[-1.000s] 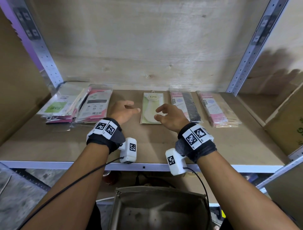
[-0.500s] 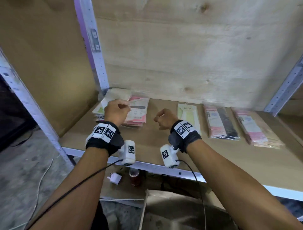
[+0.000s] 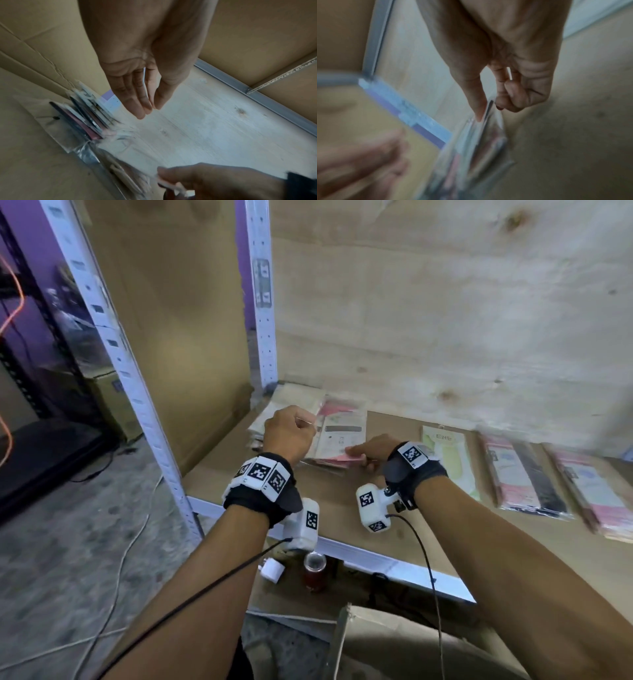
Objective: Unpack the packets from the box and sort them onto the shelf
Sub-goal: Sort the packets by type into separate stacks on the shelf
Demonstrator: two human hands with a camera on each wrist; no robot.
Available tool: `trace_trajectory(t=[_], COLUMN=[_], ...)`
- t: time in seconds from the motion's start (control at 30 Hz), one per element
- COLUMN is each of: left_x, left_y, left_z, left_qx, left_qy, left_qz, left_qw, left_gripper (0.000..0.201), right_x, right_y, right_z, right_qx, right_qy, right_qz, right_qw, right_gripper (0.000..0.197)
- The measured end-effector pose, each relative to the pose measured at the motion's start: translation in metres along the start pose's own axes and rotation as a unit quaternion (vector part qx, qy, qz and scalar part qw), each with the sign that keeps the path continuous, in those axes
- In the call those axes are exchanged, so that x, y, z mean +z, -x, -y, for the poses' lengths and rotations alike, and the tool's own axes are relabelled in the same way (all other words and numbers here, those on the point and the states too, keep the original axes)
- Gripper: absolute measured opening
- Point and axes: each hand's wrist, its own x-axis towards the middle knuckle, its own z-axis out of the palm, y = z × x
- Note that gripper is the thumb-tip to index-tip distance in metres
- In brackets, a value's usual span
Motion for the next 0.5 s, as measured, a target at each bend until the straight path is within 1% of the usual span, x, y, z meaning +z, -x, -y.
trace_trajectory(t=[0.03,0.07,0.1,0.13,0.2,0.27,0.3,0.33,0.4,0.47,0.5], left_x=[0.003,0.006,0.009,0.012,0.016,0.019,0.021,0.022,0.029,0.037,0.042], left_y=[0.000,0.000,0.001,0.001,0.000,0.003,0.006,0.010,0.016,0.019,0.020], left_z=[-0.002,-0.003,-0.006,-0.008,-0.014,-0.025,-0.031,-0.037,-0.048,-0.056,-0.059], left_qx=[-0.011,-0.026,-0.045,-0.067,-0.115,-0.151,-0.160,-0.165,-0.168,-0.167,-0.167], left_qy=[0.016,0.038,0.066,0.095,0.146,0.194,0.218,0.248,0.334,0.402,0.420], left_qz=[0.006,0.013,0.021,0.034,0.070,0.114,0.139,0.164,0.215,0.253,0.260], left_qw=[1.000,0.999,0.997,0.993,0.980,0.963,0.953,0.940,0.902,0.864,0.854], left_gripper=[0.017,0.017,0.019,0.026,0.046,0.054,0.057,0.058,0.060,0.075,0.076], right_x=[-0.003,-0.008,-0.012,-0.017,-0.030,-0.045,-0.052,-0.059,-0.069,-0.079,-0.085], right_y=[0.008,0.016,0.025,0.034,0.057,0.078,0.089,0.099,0.119,0.132,0.137], right_z=[-0.001,-0.001,-0.003,-0.004,-0.008,-0.014,-0.019,-0.025,-0.039,-0.053,-0.059], right_qx=[0.001,-0.015,-0.040,-0.069,-0.127,-0.188,-0.224,-0.262,-0.326,-0.357,-0.364], right_qy=[-0.066,-0.122,-0.153,-0.165,-0.149,-0.102,-0.060,-0.005,0.101,0.161,0.182], right_qz=[0.017,0.024,0.020,0.010,-0.020,-0.061,-0.086,-0.117,-0.168,-0.172,-0.164], right_qw=[0.998,0.992,0.987,0.984,0.980,0.975,0.969,0.958,0.925,0.904,0.899], right_gripper=[0.033,0.026,0.021,0.017,0.011,0.009,0.010,0.012,0.016,0.026,0.033])
